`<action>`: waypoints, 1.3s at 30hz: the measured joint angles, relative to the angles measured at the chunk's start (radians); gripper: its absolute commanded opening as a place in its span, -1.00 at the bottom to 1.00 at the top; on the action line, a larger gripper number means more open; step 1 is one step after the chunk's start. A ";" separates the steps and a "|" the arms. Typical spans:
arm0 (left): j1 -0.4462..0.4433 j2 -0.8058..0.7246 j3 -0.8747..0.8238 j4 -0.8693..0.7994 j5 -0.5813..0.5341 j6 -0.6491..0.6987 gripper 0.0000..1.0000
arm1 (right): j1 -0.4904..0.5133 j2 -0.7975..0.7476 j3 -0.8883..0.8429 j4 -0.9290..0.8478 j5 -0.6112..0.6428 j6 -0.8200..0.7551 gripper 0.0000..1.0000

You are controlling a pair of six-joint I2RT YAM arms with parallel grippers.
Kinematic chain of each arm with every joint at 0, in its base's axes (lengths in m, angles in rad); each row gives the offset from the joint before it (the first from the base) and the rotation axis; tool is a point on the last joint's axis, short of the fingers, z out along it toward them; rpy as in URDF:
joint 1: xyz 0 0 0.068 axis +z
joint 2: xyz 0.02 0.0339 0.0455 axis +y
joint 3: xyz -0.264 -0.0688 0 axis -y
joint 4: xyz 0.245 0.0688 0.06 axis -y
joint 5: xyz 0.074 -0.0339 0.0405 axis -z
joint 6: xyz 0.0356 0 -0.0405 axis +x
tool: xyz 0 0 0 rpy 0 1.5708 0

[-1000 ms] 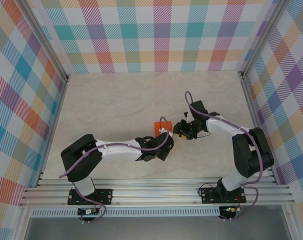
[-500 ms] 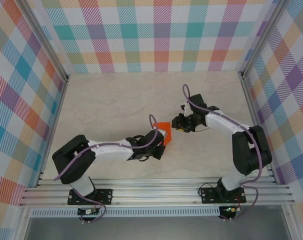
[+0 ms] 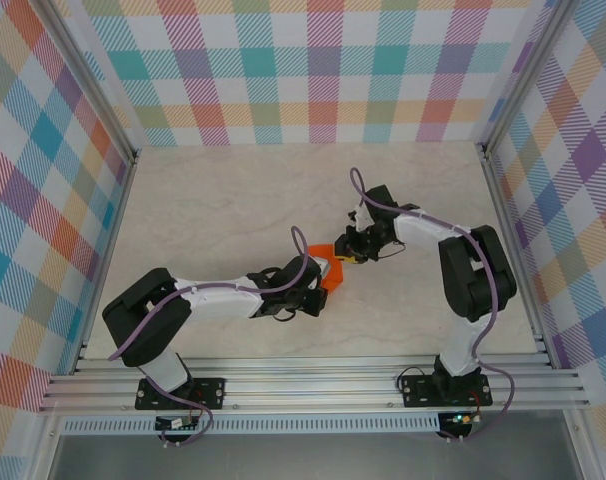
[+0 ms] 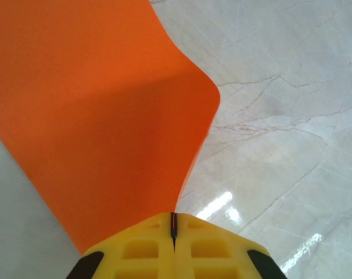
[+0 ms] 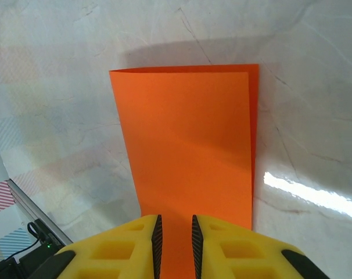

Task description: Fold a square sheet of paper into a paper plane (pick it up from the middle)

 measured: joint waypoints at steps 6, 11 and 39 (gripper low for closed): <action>0.000 0.000 0.000 0.001 0.008 -0.008 -1.00 | 0.006 0.056 0.033 -0.021 -0.016 -0.015 -0.55; 0.005 0.000 0.000 0.001 0.013 -0.017 -1.00 | 0.007 0.093 0.069 -0.026 -0.032 -0.029 -0.54; 0.013 0.000 -0.002 0.005 0.042 -0.029 -0.99 | 0.013 0.174 0.086 -0.028 -0.053 -0.037 -0.55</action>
